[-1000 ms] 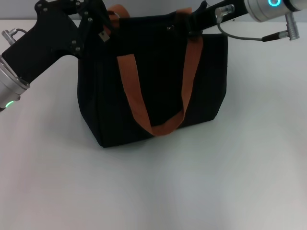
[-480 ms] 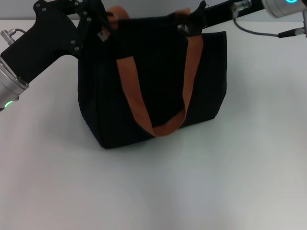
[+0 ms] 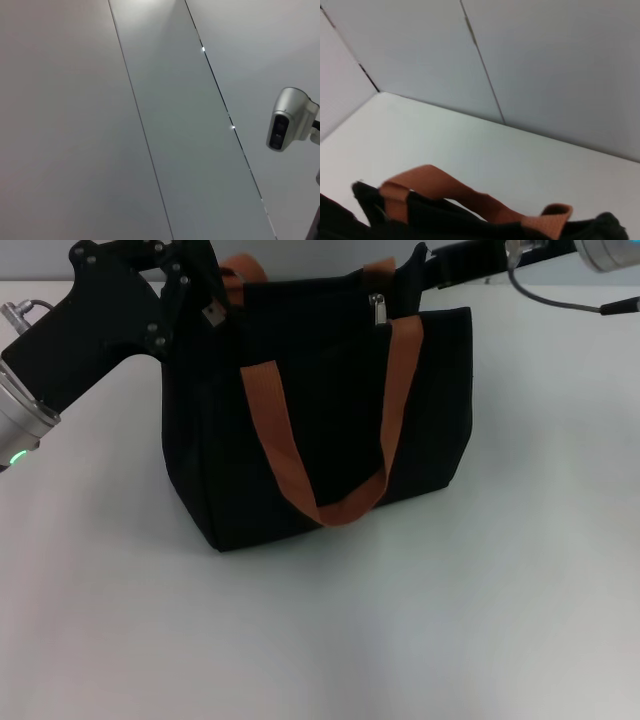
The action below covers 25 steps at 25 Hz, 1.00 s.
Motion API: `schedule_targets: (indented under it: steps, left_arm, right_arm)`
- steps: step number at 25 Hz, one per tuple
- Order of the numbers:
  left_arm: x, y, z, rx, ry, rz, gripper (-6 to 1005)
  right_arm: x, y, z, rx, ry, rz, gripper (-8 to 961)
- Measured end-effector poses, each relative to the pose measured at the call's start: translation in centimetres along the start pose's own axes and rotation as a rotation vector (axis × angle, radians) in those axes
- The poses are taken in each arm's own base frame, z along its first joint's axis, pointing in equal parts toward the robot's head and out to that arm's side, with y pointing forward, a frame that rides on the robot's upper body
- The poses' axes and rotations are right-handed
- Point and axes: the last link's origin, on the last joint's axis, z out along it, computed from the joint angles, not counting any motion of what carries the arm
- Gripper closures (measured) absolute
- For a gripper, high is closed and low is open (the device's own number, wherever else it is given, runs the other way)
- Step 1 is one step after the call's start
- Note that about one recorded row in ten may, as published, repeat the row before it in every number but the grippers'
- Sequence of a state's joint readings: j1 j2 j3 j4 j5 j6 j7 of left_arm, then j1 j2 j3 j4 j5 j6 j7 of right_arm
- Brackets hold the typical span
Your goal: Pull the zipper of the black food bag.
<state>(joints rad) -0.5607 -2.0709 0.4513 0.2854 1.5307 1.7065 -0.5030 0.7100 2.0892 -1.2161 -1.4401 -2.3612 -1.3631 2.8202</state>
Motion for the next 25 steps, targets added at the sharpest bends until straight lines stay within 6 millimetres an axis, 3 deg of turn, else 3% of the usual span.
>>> schedule_targets:
  steps: [7,10,16,18,20,25]
  left_arm:
    - [0.0,0.1,-0.3,0.003,0.000,-0.016,877]
    - [-0.1,0.0,-0.4,0.010,-0.006,-0.049,876]
    - [-0.5,-0.1,-0.9,0.031,-0.034,-0.115,875]
    - [-0.6,-0.2,-1.3,0.026,-0.055,-0.173,875]
    - [-0.6,-0.3,-1.5,0.018,-0.066,-0.198,875]
    - [0.2,-1.5,-3.2,-0.099,-0.223,-0.316,652]
  right_arm:
    - [0.8,-2.4,-3.1,-0.187,-0.215,0.078,917]
    - [2.8,-4.2,-5.0,-0.346,-0.383,0.095,901]
    - [6.3,-5.0,-5.7,-0.565,-0.455,0.015,732]
    - [8.2,-5.0,-5.4,-0.641,-0.469,-0.055,497]
    - [8.9,-5.0,-5.2,-0.654,-0.474,-0.080,459]
    - [10.8,-5.0,-4.5,-0.648,-0.502,-0.176,365]
